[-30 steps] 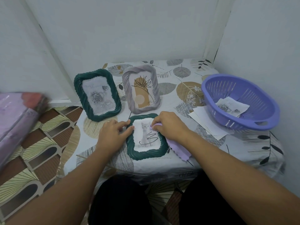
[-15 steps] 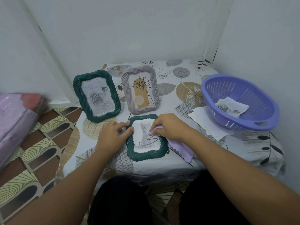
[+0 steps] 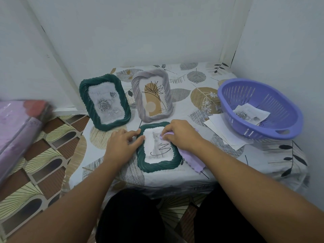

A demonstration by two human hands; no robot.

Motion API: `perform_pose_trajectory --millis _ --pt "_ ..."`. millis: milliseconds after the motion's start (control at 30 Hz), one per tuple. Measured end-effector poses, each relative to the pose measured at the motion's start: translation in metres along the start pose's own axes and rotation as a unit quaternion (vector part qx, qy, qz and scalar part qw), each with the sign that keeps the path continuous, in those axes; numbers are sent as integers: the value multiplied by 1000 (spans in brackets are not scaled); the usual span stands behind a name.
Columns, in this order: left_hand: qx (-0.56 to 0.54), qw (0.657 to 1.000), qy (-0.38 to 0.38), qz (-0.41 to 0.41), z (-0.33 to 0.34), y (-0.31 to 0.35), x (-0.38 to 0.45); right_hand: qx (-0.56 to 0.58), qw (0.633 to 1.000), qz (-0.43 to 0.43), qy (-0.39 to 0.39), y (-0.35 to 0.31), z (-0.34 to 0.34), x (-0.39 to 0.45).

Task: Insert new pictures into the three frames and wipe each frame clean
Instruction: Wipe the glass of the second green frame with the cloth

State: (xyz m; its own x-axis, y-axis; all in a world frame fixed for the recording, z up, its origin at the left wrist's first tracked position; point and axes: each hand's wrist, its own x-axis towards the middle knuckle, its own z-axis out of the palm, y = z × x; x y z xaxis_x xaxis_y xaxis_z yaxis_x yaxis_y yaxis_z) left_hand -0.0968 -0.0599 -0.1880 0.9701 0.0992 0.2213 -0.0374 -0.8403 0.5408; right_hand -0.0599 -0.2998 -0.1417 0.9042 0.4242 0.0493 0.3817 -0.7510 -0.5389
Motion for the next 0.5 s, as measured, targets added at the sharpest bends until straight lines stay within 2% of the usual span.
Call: perform_pose_trajectory --millis 167,367,500 --pt "-3 1000 6 7 0 0 0 29 998 -29 -52 1 -3 -8" --pt "-1 1000 6 6 0 -1 0 16 1000 -24 -6 1 -3 -4" --pt "-2 1000 6 5 0 -1 0 19 999 -24 -28 8 0 -7"
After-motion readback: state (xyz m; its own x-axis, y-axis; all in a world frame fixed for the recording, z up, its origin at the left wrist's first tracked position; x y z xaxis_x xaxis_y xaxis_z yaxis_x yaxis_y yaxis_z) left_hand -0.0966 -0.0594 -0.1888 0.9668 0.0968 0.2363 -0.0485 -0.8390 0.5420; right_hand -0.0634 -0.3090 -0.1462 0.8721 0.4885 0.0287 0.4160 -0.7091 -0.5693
